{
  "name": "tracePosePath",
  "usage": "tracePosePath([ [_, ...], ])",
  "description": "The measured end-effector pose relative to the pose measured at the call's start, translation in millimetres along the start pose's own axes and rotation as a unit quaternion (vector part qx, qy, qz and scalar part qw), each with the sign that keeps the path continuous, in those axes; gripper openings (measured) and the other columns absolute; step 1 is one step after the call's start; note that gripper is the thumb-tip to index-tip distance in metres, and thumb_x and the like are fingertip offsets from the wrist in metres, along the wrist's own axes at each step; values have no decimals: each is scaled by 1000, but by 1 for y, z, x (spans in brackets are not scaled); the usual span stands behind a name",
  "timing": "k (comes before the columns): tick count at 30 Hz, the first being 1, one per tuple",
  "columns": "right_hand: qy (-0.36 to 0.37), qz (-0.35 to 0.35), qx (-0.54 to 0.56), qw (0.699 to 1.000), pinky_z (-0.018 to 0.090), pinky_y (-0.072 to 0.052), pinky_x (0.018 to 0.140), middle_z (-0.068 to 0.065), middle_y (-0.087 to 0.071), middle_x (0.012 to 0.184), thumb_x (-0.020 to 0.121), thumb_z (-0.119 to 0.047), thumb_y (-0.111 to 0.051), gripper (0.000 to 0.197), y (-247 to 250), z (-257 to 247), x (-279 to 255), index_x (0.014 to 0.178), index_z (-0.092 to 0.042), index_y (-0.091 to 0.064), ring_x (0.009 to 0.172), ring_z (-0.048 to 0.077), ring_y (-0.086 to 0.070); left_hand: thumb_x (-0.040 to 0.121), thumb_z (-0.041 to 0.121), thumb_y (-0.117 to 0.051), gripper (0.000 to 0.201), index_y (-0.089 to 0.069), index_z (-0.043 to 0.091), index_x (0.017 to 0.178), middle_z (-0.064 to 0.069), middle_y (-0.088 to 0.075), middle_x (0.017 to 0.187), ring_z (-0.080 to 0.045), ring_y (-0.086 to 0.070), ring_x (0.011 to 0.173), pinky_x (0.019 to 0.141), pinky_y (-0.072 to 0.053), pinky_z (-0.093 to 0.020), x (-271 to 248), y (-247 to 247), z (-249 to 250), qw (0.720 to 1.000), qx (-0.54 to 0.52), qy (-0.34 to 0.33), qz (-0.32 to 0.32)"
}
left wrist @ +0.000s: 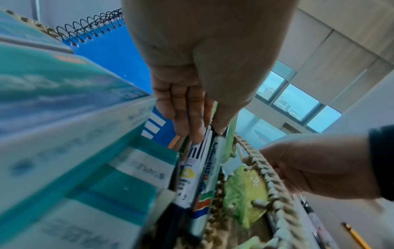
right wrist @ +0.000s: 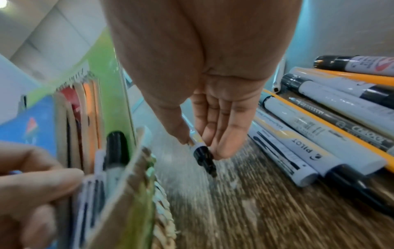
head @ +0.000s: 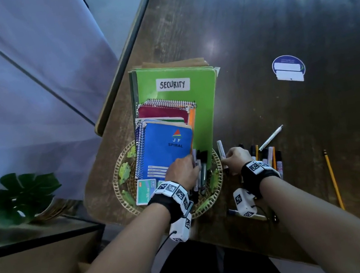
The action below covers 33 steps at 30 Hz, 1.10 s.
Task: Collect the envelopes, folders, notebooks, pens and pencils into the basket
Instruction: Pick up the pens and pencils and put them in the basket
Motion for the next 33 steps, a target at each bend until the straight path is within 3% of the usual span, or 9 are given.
tracePosePath([
  [4,19,37,102,994,45,-62,67,7,-71,80,84,-33,-72,19,17,1,-12,77,-19,-60,71,27,-72,98,40,-54,28,-61,12,98,-11,-68,90,-31,-64,86,70,-51,-38,5,9,15,995,-94,-21,15],
  [6,38,48,140,988,44,-62,68,7,-71,82,84,-35,-72,18,22,-3,-19,79,-21,-61,74,27,-72,97,41,-54,28,-62,15,89,-8,-67,84,-27,-63,82,69,-51,-37,8,12,26,990,-135,-34,11],
  [9,70,47,198,977,44,-62,70,5,-72,83,82,-41,-75,22,24,-12,-33,82,-21,-64,76,23,-72,99,42,-52,28,-65,19,92,-2,-67,84,-20,-63,78,70,-51,-34,12,18,41,979,-195,-50,9],
  [12,82,4,273,959,42,-62,68,11,-72,84,85,-32,-76,21,10,-25,-48,86,-15,-64,72,20,-72,97,41,-56,25,-69,20,95,2,-70,87,-13,-65,80,72,-54,-31,15,25,48,964,-261,-58,11],
  [15,91,-18,303,949,42,-62,70,10,-74,86,86,-32,-75,19,-3,-32,-56,91,-15,-67,71,19,-71,94,33,-63,19,-70,15,91,2,-70,85,-14,-66,81,74,-53,-28,17,31,47,964,-257,-63,26],
  [19,81,-22,292,953,37,-59,64,5,-75,82,88,-35,-72,18,-12,-27,-56,92,-18,-69,67,18,-71,94,32,-64,20,-70,12,91,-2,-71,85,-17,-65,80,74,-53,-31,19,31,35,972,-228,-46,25],
  [25,32,63,261,963,37,-60,60,5,-72,80,94,-25,-61,11,11,10,-53,85,-21,-66,73,23,-72,92,31,-66,19,-67,13,95,-1,-68,88,-19,-63,84,74,-50,-29,13,20,16,985,-169,-21,7],
  [28,-9,89,219,972,46,-62,70,6,-70,85,94,-27,-58,10,22,42,-49,87,-24,-64,78,24,-71,91,30,-66,20,-65,11,93,-5,-68,89,-23,-63,84,76,-53,-34,10,13,10,990,-140,-2,4],
  [33,-68,95,107,987,43,-59,80,6,-67,99,94,-27,-60,9,25,81,-42,94,-19,-63,88,22,-68,90,34,-65,20,-63,14,90,-8,-69,93,-27,-65,86,78,-56,-40,9,1,8,996,-89,18,-8],
])
Point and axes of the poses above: each hand's wrist, its own x-axis towards the middle knuckle, its own y-axis out of the back of the hand, z = x × y, the point moved 9 cm from there along x, towards the middle knuckle
